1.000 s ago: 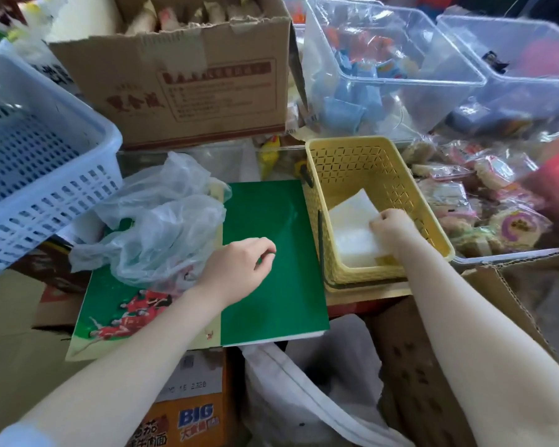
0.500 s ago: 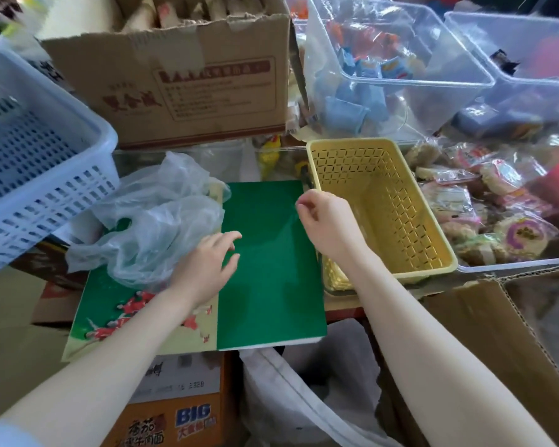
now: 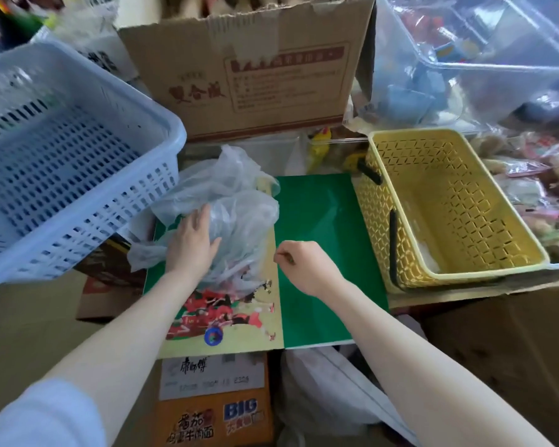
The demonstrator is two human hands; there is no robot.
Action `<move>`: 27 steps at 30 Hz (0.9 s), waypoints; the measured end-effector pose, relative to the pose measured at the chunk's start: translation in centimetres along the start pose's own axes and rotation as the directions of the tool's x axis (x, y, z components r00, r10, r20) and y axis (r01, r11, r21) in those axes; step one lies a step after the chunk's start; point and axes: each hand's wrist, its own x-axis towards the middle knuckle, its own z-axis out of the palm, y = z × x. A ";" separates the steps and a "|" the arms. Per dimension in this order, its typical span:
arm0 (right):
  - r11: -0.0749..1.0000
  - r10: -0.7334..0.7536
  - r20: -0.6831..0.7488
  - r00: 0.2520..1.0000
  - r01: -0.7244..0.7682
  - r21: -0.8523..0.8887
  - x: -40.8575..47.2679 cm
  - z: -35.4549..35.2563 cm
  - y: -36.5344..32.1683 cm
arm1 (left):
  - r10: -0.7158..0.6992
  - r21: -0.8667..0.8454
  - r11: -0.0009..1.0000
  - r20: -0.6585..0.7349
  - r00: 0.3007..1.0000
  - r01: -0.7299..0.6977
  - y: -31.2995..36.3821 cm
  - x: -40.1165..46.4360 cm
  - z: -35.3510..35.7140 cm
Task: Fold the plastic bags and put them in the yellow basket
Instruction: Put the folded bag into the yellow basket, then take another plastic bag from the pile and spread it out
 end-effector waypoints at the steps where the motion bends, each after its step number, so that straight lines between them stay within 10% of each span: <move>1: 1.000 0.024 0.010 1.000 -0.024 0.010 0.2 0.5 -0.1 | 0.008 -0.033 0.999 -0.006 1.000 -0.008 0.1 0.0 0.1; 14: 0.853 0.375 -0.407 0.833 -0.139 0.503 -1.0 3.4 -3.8 | 0.232 -0.616 0.704 -0.271 0.934 -0.353 0.5 -4.5 -6.1; 18: 0.568 0.408 -0.238 0.882 -0.041 0.822 -2.0 3.1 -5.9 | 0.207 -0.743 0.577 -0.266 0.941 -0.337 -0.2 -6.0 -8.5; 27: 0.428 0.457 0.011 0.889 -0.231 0.874 -4.6 7.2 -9.1 | 0.184 -0.827 0.536 -0.080 0.980 -0.168 -4.2 -10.4 -6.8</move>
